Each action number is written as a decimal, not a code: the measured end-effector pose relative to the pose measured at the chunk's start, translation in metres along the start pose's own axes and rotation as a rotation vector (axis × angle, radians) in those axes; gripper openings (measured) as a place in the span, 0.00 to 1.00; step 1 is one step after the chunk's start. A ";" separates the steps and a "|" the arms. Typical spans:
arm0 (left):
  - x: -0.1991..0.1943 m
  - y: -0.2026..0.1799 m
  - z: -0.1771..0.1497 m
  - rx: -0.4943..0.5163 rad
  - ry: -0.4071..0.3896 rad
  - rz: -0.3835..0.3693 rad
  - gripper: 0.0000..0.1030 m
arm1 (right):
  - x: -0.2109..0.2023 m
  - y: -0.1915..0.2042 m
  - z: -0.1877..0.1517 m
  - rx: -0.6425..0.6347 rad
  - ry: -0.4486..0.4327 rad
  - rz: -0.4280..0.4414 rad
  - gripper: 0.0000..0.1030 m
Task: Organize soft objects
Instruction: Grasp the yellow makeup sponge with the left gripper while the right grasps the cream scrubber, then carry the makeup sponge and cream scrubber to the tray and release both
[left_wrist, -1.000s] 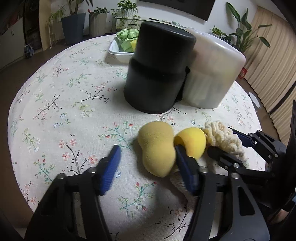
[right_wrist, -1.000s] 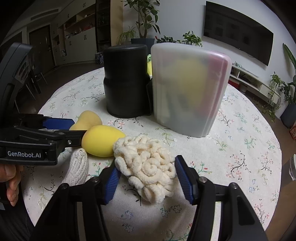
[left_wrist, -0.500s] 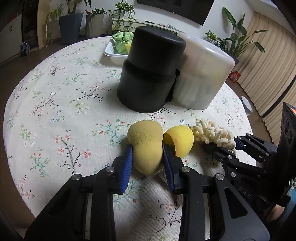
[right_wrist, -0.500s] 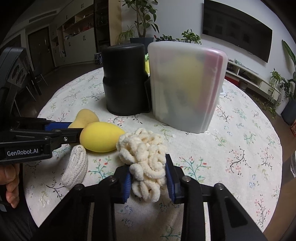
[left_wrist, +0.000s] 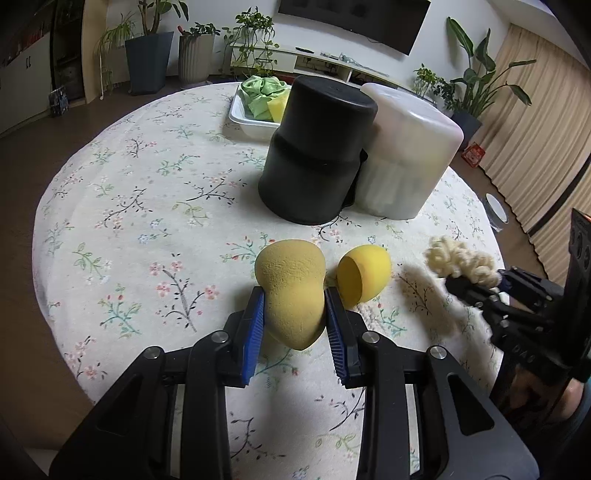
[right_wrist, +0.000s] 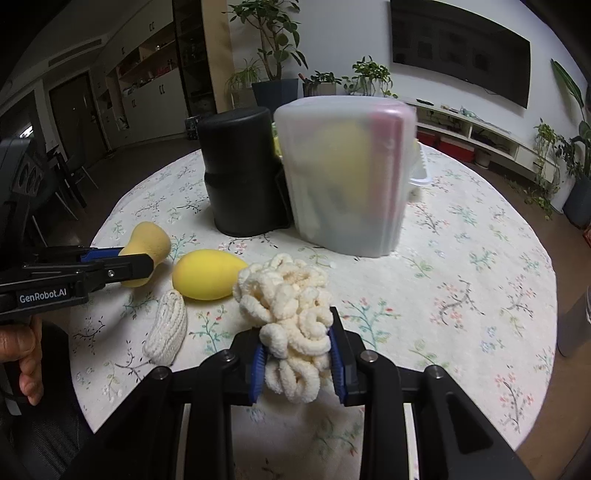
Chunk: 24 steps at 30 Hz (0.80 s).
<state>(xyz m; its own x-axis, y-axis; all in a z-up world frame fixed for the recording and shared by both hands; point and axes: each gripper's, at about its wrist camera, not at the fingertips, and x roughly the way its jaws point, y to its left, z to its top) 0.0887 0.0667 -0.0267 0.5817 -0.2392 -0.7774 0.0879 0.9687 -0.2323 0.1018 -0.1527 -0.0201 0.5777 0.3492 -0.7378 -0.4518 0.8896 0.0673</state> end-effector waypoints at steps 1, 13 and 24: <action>-0.002 0.002 0.001 0.000 -0.001 0.003 0.29 | -0.004 -0.003 -0.001 0.006 0.002 -0.002 0.30; -0.028 0.040 0.042 0.022 -0.044 0.048 0.29 | -0.045 -0.085 0.009 0.106 0.005 -0.116 0.30; -0.029 0.063 0.159 0.121 -0.112 0.126 0.29 | -0.054 -0.190 0.084 0.084 -0.021 -0.318 0.30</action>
<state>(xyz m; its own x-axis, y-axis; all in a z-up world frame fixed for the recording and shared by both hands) 0.2061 0.1453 0.0738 0.6800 -0.1136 -0.7244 0.1016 0.9930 -0.0604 0.2132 -0.3155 0.0629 0.6948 0.0552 -0.7171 -0.1892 0.9760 -0.1082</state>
